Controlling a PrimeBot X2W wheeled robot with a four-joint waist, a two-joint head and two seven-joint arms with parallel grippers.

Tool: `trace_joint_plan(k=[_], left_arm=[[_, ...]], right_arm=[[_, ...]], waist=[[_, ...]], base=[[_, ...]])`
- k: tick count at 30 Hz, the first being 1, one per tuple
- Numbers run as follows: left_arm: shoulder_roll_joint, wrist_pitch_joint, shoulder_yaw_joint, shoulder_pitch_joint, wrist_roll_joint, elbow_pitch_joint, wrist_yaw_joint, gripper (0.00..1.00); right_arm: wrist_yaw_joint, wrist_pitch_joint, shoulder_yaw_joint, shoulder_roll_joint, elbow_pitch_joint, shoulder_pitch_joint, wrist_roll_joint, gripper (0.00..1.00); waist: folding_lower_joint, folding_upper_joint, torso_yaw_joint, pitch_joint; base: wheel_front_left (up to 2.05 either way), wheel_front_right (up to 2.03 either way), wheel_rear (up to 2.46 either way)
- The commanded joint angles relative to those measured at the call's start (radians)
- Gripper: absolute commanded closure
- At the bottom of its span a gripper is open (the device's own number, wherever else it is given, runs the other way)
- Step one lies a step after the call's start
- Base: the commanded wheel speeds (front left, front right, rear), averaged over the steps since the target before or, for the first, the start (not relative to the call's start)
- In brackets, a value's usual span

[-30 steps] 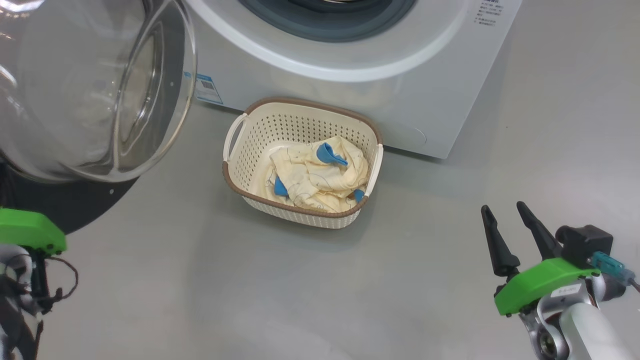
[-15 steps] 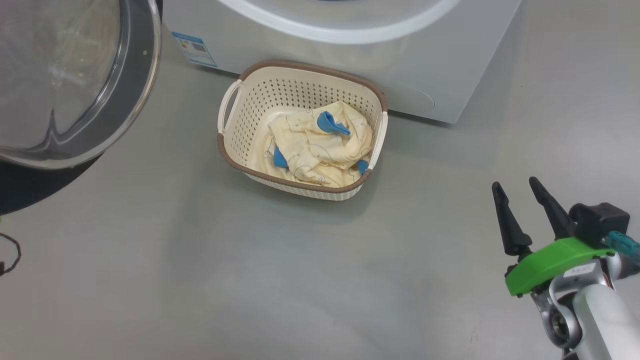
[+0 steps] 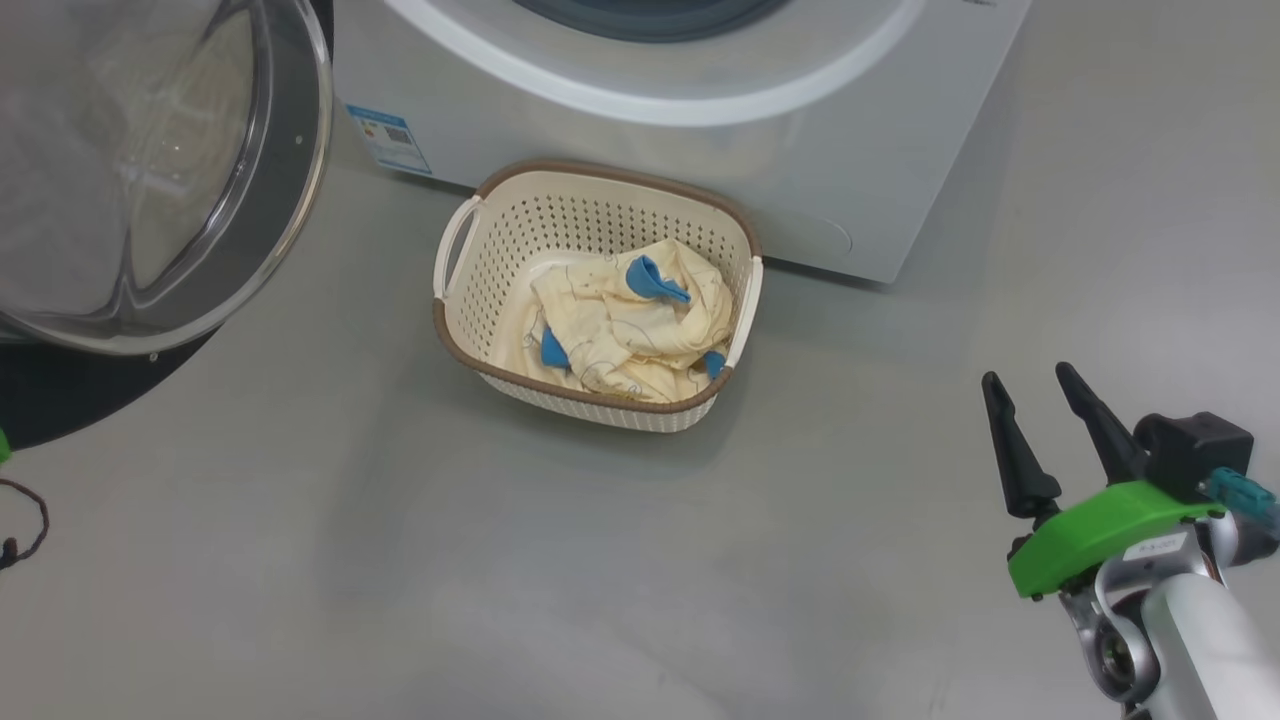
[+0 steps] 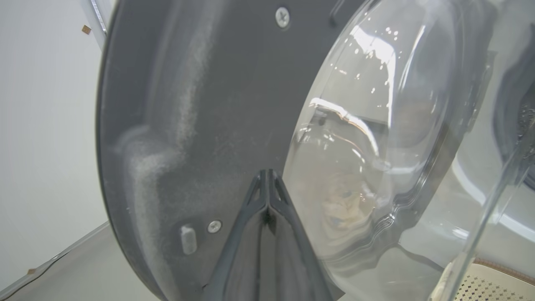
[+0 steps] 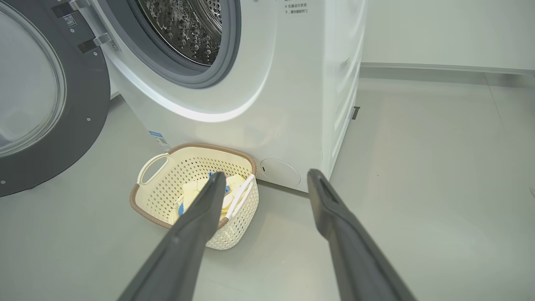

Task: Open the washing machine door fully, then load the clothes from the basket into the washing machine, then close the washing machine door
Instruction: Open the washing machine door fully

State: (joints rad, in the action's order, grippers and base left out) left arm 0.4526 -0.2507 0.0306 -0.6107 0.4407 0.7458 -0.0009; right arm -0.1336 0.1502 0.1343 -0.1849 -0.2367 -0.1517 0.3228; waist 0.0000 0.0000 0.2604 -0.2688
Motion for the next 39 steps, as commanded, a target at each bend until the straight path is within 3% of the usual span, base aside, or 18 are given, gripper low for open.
trace_joint_plan(k=[1,12,21,39], left_arm=[[0.050,-0.011,0.030,-0.001,-0.009,-0.027,-0.004,1.00],[0.002,-0.006,-0.048,0.094,-0.060,-0.083,-0.020,1.00],[-0.041,0.039,-0.127,0.219,-0.088,-0.228,-0.020,1.00],[-0.147,0.083,-0.240,0.412,-0.086,-0.537,0.003,1.00]], right_arm=[[0.003,0.016,0.019,-0.001,0.023,-0.019,0.000,0.00],[0.003,0.060,0.010,0.032,-0.032,0.009,0.025,0.00],[0.003,0.087,-0.015,0.049,-0.038,0.037,0.019,0.00],[0.003,0.062,-0.060,0.076,0.104,0.088,-0.031,0.00]], waist=[[0.0000,0.0000,-0.006,0.021],[0.0000,0.0000,-0.036,0.160],[0.0000,0.0000,-0.083,0.253],[0.0000,0.0000,-0.183,0.324]], base=[[0.00,0.00,0.00],[0.00,0.00,0.00],[0.00,0.00,0.00],[0.00,0.00,0.00]])
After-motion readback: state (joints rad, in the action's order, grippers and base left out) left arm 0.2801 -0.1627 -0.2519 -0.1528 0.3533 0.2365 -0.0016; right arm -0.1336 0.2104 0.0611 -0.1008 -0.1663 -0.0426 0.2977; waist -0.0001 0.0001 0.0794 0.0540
